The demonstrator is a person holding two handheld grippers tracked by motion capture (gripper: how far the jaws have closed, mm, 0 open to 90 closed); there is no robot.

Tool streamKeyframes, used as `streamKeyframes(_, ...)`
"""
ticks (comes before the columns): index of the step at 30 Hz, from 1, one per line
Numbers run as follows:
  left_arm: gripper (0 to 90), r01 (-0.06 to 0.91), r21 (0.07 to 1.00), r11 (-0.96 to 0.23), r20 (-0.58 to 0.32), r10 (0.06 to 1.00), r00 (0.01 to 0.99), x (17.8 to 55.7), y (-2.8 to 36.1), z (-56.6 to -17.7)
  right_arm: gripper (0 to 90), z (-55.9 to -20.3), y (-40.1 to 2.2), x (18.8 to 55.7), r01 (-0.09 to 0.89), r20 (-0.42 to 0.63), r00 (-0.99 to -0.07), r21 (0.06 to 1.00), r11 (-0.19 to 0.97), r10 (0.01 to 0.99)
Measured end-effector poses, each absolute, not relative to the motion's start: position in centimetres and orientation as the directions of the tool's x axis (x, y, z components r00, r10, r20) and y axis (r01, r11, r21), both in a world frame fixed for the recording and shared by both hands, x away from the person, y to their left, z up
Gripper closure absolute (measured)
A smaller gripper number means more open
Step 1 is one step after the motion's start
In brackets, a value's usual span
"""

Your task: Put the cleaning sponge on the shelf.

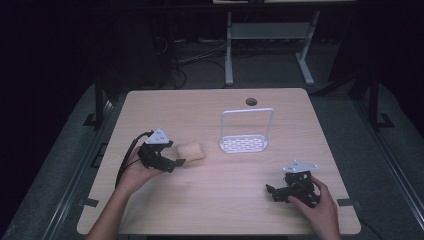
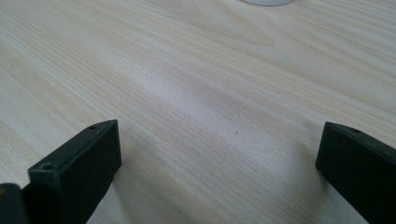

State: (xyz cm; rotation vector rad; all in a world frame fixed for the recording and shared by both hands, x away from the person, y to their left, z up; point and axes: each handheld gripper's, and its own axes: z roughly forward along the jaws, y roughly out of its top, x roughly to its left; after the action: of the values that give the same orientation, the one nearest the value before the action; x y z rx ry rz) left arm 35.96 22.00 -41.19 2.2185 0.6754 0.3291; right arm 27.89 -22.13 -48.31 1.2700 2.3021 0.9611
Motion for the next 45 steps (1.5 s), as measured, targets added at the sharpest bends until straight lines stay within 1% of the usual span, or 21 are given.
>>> streamKeyframes(15,14.6,0.358,0.731,-0.581,0.022,0.544,0.839,37.7,20.9,-41.0,0.0,-48.3,-22.1,27.9,0.609,0.026,-0.542,0.7,0.372,0.84)
streamKeyframes(20,14.6,0.348,0.714,-0.607,0.035,0.528,0.849,38.3,20.4,-41.0,0.0,-48.3,-22.1,27.9,0.609,0.026,-0.542,0.7,0.372,0.84)
streamKeyframes(22,14.6,0.353,0.714,-0.605,0.022,0.524,0.851,38.6,20.2,-41.0,0.0,-48.3,-22.1,27.9,0.61,0.027,-0.542,0.7,0.371,0.84)
streamKeyframes(26,14.6,0.347,0.702,-0.623,0.025,0.507,0.861,39.0,19.7,-41.0,0.0,-48.3,-22.1,27.9,0.61,0.027,-0.542,0.7,0.371,0.84)
streamKeyframes(43,14.5,0.335,0.672,-0.661,0.02,0.468,0.883,40.6,18.3,-42.2,0.0,-48.3,-22.1,27.9,0.61,0.027,-0.542,0.7,0.371,0.84)
streamKeyframes(45,14.1,0.328,0.66,-0.676,0.02,0.451,0.892,40.6,18.0,-42.5,0.0,-48.3,-22.1,27.9,0.61,0.027,-0.542,0.7,0.371,0.84)
